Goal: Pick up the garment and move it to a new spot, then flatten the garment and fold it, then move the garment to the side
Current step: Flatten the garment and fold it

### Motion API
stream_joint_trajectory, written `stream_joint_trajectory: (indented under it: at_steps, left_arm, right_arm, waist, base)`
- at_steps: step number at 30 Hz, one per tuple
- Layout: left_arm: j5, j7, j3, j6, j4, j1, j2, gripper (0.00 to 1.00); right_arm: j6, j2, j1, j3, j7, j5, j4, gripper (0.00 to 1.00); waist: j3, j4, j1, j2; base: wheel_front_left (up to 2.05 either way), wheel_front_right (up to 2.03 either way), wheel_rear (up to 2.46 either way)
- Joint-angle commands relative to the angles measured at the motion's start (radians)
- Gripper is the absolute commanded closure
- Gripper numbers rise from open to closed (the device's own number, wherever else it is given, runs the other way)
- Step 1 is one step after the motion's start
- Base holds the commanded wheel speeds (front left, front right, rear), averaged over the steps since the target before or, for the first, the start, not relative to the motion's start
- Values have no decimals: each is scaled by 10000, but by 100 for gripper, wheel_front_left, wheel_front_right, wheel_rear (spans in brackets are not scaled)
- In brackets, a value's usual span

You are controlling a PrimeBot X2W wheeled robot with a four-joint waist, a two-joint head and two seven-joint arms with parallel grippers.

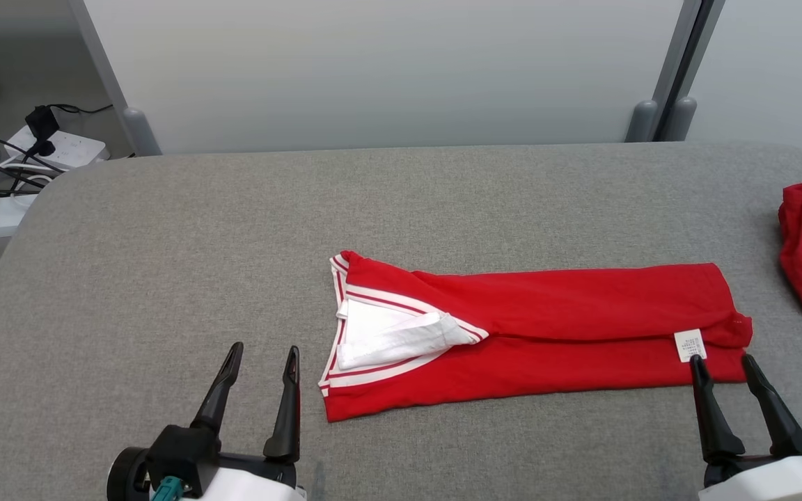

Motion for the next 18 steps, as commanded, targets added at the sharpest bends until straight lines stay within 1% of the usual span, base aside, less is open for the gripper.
stream_joint_trajectory:
  at_steps: [1,14,18]
  left_arm:
    - [71,-102,275,113,-280,-79,-1,0]
    - [-74,-103,270,239,-213,-101,-2,0]
    - [-84,-103,281,277,-242,-98,-2,0]
  right_arm:
    - [16,-213,-36,118,-134,17,-287,0]
    - [16,-118,-27,177,-134,59,-208,0]
    - [16,-57,-153,67,-134,363,218,0]
  waist:
    - [18,19,0,0]
    - [78,92,0,0]
    - [87,69,0,0]
  base:
    - [0,0,0]
    - [0,0,0]
    - [0,0,0]
